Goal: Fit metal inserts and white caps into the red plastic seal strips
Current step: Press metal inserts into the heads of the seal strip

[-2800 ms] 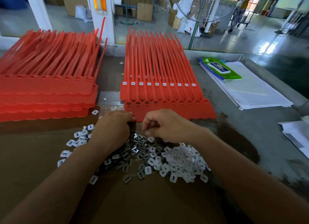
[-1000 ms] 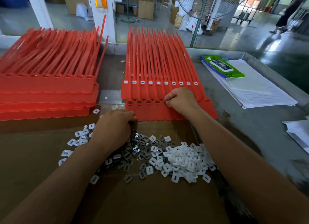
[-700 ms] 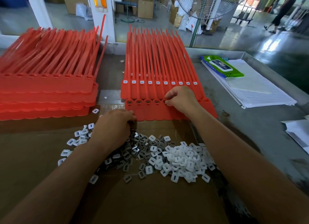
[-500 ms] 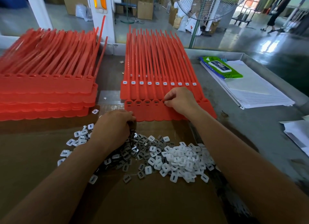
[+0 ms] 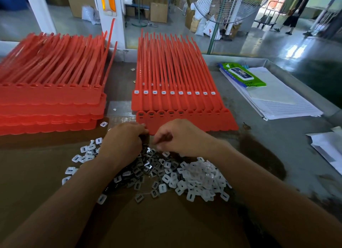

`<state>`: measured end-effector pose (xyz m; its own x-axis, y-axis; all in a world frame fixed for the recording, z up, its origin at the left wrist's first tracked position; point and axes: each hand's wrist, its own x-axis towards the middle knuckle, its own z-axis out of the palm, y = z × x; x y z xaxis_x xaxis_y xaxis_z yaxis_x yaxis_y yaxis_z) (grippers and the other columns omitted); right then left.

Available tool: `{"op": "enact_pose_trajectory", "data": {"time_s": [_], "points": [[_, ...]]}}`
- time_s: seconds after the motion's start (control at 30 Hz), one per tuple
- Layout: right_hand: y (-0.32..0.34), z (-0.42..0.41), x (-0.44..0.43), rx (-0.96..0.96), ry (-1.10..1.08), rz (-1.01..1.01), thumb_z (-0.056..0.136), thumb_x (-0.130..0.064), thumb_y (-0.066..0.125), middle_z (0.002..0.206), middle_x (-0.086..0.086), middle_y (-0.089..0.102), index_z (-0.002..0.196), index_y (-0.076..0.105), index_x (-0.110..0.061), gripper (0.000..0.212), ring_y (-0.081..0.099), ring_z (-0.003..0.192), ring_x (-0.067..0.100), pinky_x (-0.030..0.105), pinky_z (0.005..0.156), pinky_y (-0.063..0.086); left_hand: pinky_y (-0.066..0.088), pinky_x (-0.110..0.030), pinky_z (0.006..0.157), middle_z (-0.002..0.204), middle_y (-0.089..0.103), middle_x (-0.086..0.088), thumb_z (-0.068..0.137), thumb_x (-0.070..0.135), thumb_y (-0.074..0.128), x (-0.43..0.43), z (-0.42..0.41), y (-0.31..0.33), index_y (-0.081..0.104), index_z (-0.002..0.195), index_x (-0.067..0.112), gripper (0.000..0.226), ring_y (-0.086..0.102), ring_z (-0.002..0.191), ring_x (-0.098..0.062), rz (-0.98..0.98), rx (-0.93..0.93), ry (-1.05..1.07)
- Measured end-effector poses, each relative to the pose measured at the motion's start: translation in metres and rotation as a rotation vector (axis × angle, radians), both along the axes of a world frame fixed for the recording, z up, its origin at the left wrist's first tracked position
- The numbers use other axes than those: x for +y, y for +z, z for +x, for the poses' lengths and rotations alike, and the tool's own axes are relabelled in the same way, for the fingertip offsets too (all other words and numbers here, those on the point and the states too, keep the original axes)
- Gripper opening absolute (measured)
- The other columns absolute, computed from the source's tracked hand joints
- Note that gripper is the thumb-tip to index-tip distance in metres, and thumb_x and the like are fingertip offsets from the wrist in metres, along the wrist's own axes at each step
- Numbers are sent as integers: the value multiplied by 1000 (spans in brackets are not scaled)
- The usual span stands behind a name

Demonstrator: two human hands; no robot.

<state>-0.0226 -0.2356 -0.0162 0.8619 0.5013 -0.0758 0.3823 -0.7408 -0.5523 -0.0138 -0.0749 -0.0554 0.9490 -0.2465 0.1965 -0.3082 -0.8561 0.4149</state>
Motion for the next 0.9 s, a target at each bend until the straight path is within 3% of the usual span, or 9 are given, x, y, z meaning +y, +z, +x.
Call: {"op": "enact_pose_trajectory", "data": {"time_s": [0.1, 0.23, 0.4, 0.6, 0.73, 0.9], "points": [[-3, -2, 7, -24, 31, -42, 81, -18, 68, 95, -8, 62, 101, 70, -15, 20, 52, 83, 2, 18, 78, 43, 36, -35, 102, 130, 53, 2, 79, 1, 48, 1, 1, 0, 63, 112, 20, 42, 48, 119, -18, 19, 5, -13], [-7, -4, 11, -65, 21, -75, 79, -18, 69, 96, -7, 63, 98, 71, -15, 19, 46, 80, -2, 9, 66, 36, 36, -32, 99, 130, 53, 1, 77, 0, 49, 2, 1, -2, 64, 112, 19, 42, 49, 119, -18, 25, -10, -22], [-8, -7, 13, -101, 15, -97, 81, -17, 66, 102, -2, 67, 99, 72, -15, 18, 56, 88, 7, 21, 82, 43, 36, -31, 98, 128, 55, 0, 76, -1, 49, 2, 1, -3, 64, 111, 18, 42, 50, 117, -18, 17, -18, -18], [-10, -9, 13, -136, 25, -136, 88, -15, 56, 105, 2, 65, 101, 69, -13, 19, 56, 95, 14, 23, 81, 40, 35, -29, 98, 128, 55, 1, 77, 0, 48, 2, 0, -1, 64, 111, 18, 42, 49, 118, -16, 22, -22, -25], [-13, -9, 14, -102, -10, -99, 91, -11, 48, 99, 3, 61, 93, 63, -9, 16, 54, 91, 15, 25, 74, 39, 33, -29, 99, 130, 53, 1, 78, 0, 48, 2, -1, -1, 62, 114, 19, 43, 47, 120, -17, 34, -12, -28], [-13, -10, 11, -70, -36, -42, 92, -11, 46, 76, -9, 48, 80, 49, -17, 15, 45, 72, 8, 21, 60, 31, 34, -30, 99, 129, 54, 0, 77, -2, 49, 0, -1, 0, 64, 112, 16, 42, 49, 119, -18, 7, -12, -12]]}}
